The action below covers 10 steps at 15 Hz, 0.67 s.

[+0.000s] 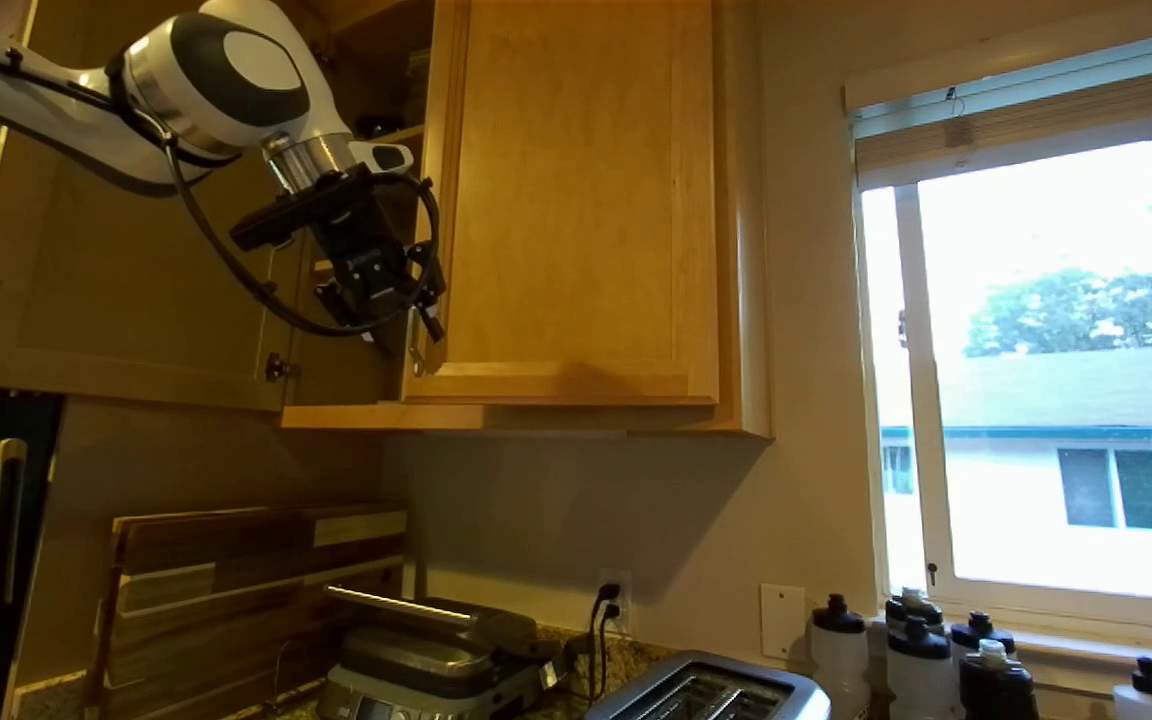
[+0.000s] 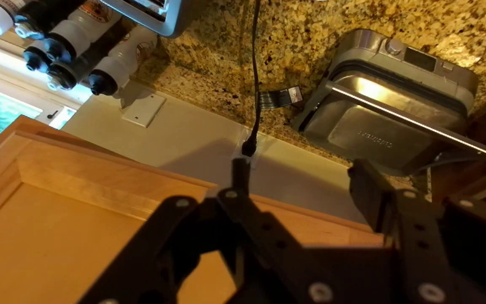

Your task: Close the top cabinet

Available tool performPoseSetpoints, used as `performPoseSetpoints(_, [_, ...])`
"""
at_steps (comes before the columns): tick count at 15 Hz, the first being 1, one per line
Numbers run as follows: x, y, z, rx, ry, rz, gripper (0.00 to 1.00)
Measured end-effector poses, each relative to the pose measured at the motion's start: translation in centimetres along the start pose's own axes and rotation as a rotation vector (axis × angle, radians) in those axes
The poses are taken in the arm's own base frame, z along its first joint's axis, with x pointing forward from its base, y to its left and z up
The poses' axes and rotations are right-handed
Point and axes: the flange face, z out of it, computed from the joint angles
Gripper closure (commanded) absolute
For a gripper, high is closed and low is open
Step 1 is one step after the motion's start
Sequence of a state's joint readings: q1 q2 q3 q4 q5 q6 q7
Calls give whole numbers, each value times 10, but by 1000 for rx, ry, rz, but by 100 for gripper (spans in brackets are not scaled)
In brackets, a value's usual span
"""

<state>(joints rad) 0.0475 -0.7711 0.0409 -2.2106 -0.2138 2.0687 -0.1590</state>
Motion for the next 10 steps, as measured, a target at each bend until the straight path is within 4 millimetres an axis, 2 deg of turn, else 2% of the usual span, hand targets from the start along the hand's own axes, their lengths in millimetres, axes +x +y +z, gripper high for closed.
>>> performPoseSetpoints(1, [4,2,-1,4,9,5,57])
performPoseSetpoints(6, [42,9,-5,22,67,22,91])
performPoseSetpoints(8, [63,9,-3,37,91,24,99])
performPoseSetpoints(10, [83,8,3,51,111,23,100])
